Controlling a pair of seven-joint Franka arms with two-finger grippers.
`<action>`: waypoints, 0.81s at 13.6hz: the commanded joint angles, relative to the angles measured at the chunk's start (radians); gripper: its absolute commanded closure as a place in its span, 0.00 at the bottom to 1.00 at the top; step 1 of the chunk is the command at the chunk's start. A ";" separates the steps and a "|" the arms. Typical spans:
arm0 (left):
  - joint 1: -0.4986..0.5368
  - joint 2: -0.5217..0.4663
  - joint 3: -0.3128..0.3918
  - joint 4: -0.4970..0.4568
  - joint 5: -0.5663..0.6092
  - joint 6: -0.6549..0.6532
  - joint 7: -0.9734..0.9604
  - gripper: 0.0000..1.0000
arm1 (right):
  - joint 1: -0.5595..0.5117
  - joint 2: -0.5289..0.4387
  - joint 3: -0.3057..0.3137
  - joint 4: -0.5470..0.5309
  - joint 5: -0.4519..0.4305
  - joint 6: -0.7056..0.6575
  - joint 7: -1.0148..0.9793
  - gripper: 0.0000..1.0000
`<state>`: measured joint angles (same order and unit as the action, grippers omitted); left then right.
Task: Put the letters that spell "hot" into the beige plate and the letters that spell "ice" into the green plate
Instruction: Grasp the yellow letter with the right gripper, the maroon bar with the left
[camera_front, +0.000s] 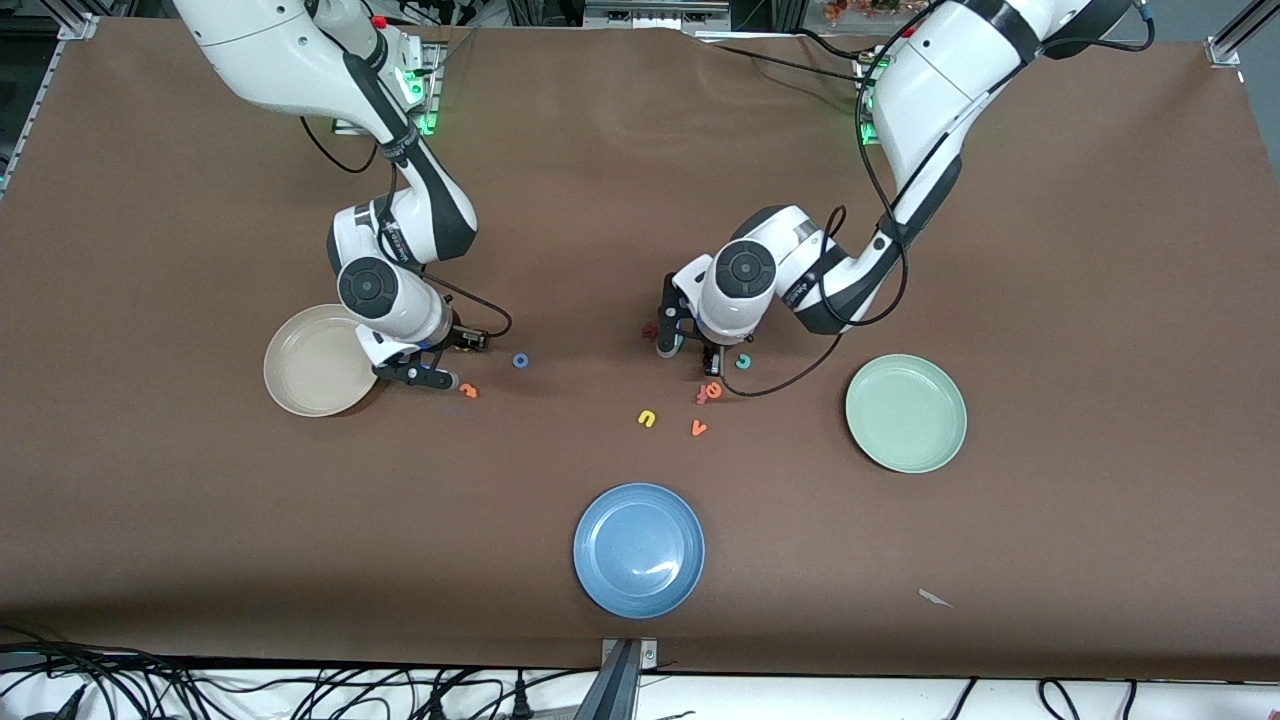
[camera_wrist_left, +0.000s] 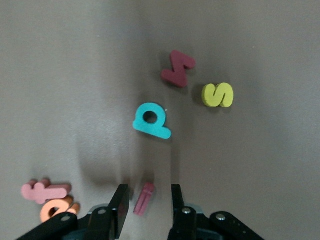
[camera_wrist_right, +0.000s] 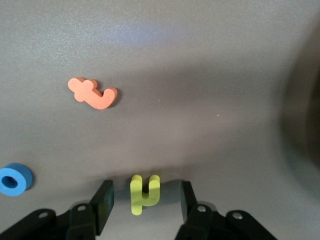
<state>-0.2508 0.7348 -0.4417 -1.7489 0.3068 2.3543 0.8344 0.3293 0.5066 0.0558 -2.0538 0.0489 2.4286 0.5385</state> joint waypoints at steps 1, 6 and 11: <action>0.002 0.001 -0.002 -0.009 0.046 0.013 0.012 0.62 | -0.006 0.010 0.010 -0.002 0.020 0.020 0.003 0.53; 0.004 0.006 -0.002 -0.011 0.052 0.014 0.012 0.91 | -0.006 0.010 0.010 0.000 0.020 0.020 0.001 0.66; 0.019 -0.035 -0.003 -0.007 0.049 -0.001 0.006 1.00 | -0.006 0.003 0.010 0.006 0.020 0.010 0.003 0.92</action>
<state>-0.2469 0.7381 -0.4415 -1.7512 0.3196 2.3572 0.8408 0.3293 0.5091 0.0589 -2.0520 0.0532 2.4343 0.5391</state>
